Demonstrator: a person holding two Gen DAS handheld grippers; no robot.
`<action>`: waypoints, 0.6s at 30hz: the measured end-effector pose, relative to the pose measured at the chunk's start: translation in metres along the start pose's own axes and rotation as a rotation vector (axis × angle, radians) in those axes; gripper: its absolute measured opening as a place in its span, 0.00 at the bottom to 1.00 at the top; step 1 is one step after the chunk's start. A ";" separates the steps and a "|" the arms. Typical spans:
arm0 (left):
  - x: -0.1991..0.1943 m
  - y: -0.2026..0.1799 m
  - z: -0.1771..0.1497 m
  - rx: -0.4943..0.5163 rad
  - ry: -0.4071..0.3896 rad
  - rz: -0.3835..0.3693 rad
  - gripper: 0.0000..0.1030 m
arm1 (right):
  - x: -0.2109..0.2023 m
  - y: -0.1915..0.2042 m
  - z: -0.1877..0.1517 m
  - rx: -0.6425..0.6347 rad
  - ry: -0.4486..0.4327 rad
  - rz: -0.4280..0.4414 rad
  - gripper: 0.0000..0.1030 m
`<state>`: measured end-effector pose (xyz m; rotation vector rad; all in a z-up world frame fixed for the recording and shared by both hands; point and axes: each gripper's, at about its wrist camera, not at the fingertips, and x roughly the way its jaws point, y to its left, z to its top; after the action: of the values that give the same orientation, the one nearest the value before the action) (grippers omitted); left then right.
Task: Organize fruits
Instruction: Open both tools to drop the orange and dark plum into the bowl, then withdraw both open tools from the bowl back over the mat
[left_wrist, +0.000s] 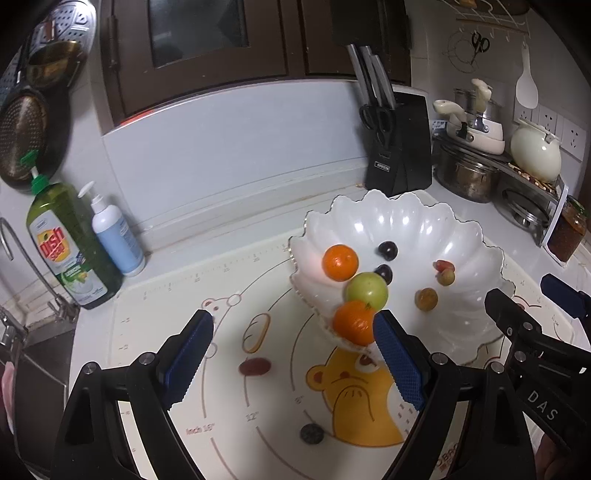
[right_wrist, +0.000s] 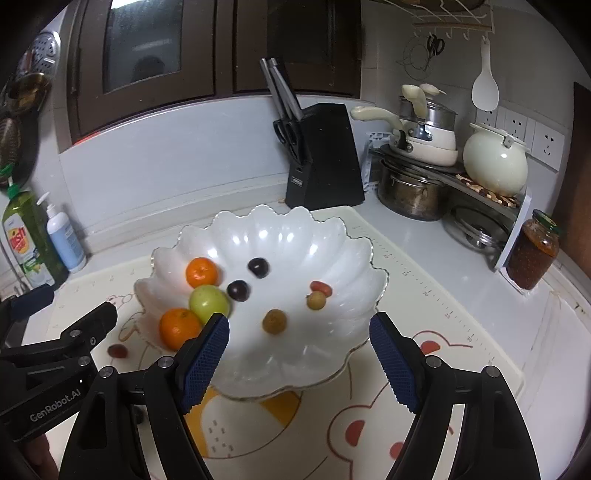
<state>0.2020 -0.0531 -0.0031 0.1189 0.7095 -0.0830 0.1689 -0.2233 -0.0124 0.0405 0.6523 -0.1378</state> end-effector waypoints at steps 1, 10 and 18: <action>-0.002 0.002 -0.001 -0.001 -0.001 0.002 0.86 | -0.002 0.002 -0.001 -0.001 -0.001 0.001 0.77; -0.019 0.022 -0.016 -0.003 -0.008 0.019 0.86 | -0.017 0.021 -0.011 -0.008 -0.001 0.025 0.77; -0.026 0.037 -0.032 -0.005 0.002 0.034 0.86 | -0.023 0.033 -0.022 -0.025 0.003 0.049 0.77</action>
<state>0.1656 -0.0112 -0.0075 0.1264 0.7098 -0.0490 0.1424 -0.1858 -0.0166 0.0329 0.6549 -0.0828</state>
